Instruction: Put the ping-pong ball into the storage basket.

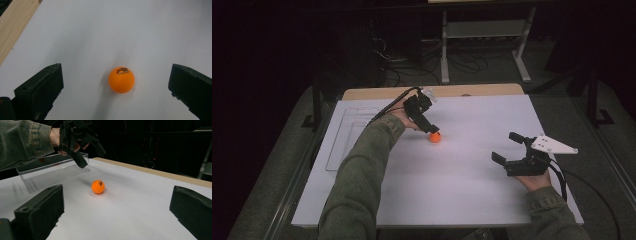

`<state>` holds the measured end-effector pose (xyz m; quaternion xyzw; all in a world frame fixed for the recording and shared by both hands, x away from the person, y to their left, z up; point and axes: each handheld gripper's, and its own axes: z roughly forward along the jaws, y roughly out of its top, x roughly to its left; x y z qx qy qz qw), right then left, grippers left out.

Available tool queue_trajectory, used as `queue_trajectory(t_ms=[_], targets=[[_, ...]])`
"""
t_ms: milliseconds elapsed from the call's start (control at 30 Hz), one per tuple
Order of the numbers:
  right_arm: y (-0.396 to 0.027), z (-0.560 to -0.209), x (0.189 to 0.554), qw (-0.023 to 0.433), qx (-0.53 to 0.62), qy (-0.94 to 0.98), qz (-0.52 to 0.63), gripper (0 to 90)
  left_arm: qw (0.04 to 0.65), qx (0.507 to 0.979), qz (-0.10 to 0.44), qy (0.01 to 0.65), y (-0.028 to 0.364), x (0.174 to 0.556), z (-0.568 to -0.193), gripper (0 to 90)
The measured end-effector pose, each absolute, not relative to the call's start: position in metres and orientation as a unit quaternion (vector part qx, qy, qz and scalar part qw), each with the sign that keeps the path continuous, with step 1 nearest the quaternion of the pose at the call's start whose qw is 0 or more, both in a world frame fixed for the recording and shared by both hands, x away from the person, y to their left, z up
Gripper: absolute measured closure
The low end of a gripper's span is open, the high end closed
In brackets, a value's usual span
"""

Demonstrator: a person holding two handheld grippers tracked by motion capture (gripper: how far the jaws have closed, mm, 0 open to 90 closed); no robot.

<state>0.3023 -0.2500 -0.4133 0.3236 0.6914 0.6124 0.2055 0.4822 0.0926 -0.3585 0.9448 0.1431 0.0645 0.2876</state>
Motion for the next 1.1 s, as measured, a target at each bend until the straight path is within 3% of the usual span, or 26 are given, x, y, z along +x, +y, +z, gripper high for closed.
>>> queue_trajectory(t_ms=[1100], targets=[[-0.255,-0.413,0.302,0.208,0.329,0.687,0.613,0.0,0.246,0.958,0.041,0.142,0.081,0.493,-0.398,0.0]])
